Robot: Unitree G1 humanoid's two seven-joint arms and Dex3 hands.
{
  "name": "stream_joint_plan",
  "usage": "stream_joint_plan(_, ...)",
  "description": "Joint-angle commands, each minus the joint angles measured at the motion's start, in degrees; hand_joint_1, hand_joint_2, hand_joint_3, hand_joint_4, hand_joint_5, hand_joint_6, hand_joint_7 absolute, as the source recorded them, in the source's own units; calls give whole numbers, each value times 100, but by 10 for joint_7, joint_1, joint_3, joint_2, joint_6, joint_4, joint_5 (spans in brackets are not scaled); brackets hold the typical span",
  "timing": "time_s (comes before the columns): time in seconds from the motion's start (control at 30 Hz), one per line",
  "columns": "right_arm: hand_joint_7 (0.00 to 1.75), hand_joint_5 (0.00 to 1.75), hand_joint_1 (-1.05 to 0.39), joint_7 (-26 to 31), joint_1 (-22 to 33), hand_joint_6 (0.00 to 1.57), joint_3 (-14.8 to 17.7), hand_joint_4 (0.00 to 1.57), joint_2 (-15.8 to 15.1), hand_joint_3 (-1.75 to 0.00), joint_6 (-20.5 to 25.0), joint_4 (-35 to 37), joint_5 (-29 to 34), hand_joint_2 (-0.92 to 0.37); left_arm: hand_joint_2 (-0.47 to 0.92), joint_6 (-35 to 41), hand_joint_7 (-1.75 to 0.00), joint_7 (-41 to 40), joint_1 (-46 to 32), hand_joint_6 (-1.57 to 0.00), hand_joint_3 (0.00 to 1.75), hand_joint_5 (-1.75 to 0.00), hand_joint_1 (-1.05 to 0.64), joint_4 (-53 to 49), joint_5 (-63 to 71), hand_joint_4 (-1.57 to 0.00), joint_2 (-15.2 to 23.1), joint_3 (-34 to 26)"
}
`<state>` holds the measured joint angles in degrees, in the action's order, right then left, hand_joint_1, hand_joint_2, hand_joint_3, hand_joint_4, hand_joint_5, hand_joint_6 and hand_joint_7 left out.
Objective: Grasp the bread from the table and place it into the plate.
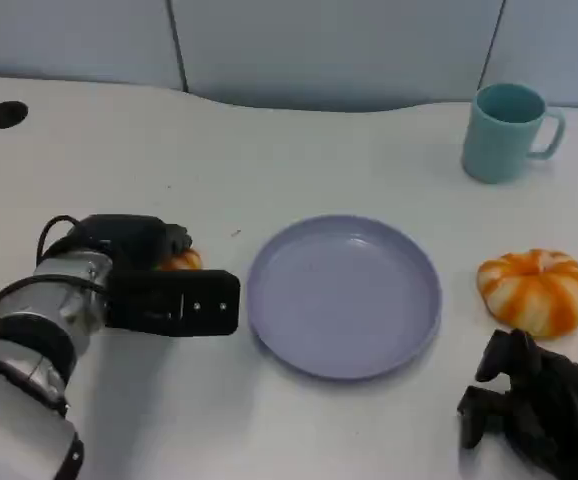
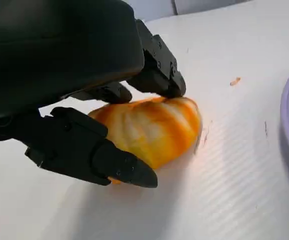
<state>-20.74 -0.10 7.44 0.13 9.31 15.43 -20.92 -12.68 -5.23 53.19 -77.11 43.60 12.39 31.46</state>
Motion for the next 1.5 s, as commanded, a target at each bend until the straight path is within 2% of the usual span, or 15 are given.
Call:
stream_joint_plan(0.03,128,140,-46,-2,16,111,3,124,-10,-47,3,7,5,-92,92,-18,-5,-65,-31,-119,11,-70,-24,-1,1,-103,9,4)
stream_joint_plan(0.07,128,140,-46,-2,17,111,2,124,-10,-47,2,7,6,-92,86,-26,-43,-87,-38,-114,33,-119,-25,0,-1,-89,10,3)
stream_joint_plan(0.1,128,140,-46,-1,17,111,2,124,-10,-48,2,5,7,-92,80,-33,-120,-101,-43,-83,57,-152,-24,1,-3,-83,10,1)
stream_joint_plan(0.13,128,140,-46,1,18,111,3,124,-9,-48,6,2,5,-92,78,-38,-147,-113,-48,-73,66,-163,-24,2,-6,-81,10,-2)
stream_joint_plan(0.2,129,140,-45,4,19,111,5,124,-7,-48,10,-1,2,-92,78,-43,-169,-124,-52,-65,76,-172,-23,1,-10,-79,10,-4)
stream_joint_plan(0.33,130,140,-46,3,14,112,6,123,-5,-48,8,5,2,-92,77,-83,-174,-206,-86,-61,84,-174,-24,11,-11,-80,12,-8)
stream_joint_plan(0.43,129,139,-47,2,9,112,7,123,-7,-47,13,10,0,-92,63,-98,-175,-240,-101,-60,108,-175,-21,12,-10,-79,13,-7)
stream_joint_plan(0.47,129,139,-47,2,9,113,7,123,-6,-47,12,11,0,-92,62,-99,-175,-243,-102,-59,111,-175,-20,12,-10,-79,13,-7)
stream_joint_plan(0.67,127,138,-46,0,11,112,7,123,-5,-47,6,12,1,-92,59,-117,-175,-303,-117,-55,112,-175,-18,12,-6,-75,18,-5)
stream_joint_plan(0.8,129,139,-45,5,10,112,5,123,-2,-46,9,9,3,-92,60,-164,-175,-341,-124,-56,113,-175,-17,21,-40,-76,17,-41)
stream_joint_plan(1.0,130,140,-45,-2,7,110,4,121,-4,-48,4,16,4,-92,55,-205,-175,-332,-127,-55,114,-175,-14,26,-87,-77,6,-82)
stream_joint_plan(1.23,130,138,-45,6,4,110,4,123,-2,-48,4,18,7,-92,52,-247,-175,-313,-119,-65,121,-175,-10,44,-128,-82,-8,-119)
stream_joint_plan(1.5,133,140,-44,6,5,108,1,120,-4,-50,11,13,6,-92,42,-283,-175,-283,-91,-64,122,-175,-11,67,-122,-80,-20,-113)
